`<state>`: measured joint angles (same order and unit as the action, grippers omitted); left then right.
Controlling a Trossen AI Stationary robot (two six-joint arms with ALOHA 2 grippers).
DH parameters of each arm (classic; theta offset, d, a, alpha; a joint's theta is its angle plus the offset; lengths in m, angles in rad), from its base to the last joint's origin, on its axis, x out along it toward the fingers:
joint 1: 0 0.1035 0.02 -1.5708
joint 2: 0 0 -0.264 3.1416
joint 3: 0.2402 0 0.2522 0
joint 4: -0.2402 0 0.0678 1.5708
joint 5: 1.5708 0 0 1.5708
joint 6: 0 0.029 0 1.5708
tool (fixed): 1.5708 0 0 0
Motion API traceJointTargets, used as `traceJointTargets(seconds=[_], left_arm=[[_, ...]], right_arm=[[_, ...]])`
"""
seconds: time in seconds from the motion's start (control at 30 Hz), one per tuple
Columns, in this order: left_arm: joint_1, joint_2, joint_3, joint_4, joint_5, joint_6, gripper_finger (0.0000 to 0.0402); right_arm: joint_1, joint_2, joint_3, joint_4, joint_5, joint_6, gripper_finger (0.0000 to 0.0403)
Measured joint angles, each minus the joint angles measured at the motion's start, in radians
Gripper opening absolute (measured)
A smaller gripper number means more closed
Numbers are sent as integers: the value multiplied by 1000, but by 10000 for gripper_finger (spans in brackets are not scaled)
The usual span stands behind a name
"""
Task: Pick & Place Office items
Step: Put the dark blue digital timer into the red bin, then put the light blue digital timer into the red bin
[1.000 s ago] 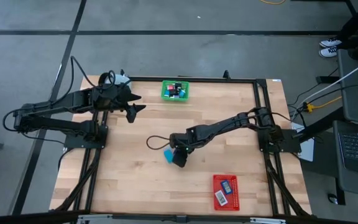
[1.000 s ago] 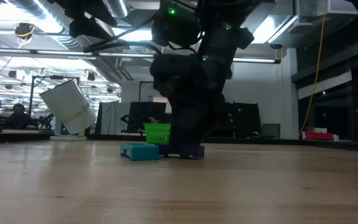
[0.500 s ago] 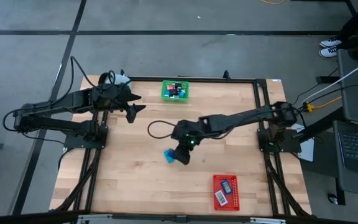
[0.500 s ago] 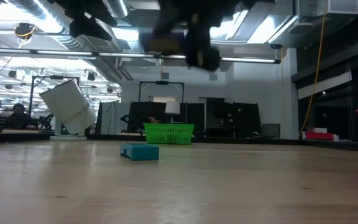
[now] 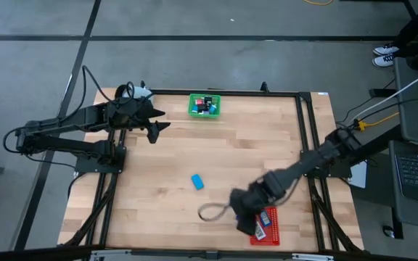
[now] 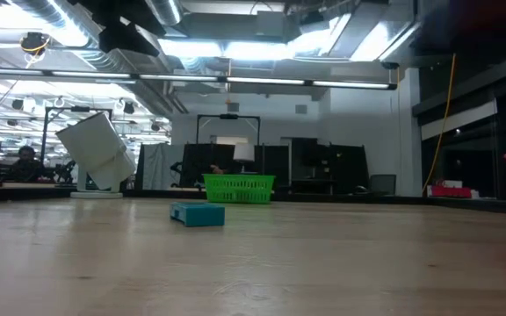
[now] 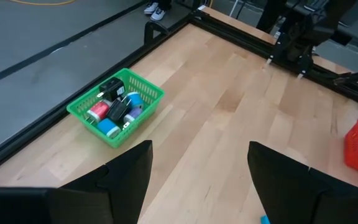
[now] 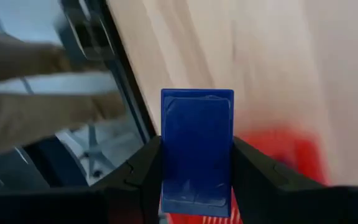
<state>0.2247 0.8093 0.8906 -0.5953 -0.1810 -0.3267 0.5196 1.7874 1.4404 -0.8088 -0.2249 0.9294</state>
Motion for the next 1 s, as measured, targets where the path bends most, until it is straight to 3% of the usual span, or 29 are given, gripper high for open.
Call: traceJointTargets(seconds=[0.33, 0.67, 0.73, 0.9, 1.0], left_arm=[[0, 0, 0, 0, 0, 0, 258], [0, 0, 0, 0, 0, 0, 258], [0, 0, 0, 0, 0, 0, 258], [0, 0, 0, 0, 4, -8, 258], [0, 0, 0, 0, 18, -11, 258]], right_arm=[[161, 2, -102, -30, 0, 270, 149], [187, 2, -164, -14, 22, 332, 149], [187, 2, -164, -15, 41, 346, 166], [187, 2, -164, -21, 61, 374, 260], [187, 2, -164, -23, 61, 375, 293]])
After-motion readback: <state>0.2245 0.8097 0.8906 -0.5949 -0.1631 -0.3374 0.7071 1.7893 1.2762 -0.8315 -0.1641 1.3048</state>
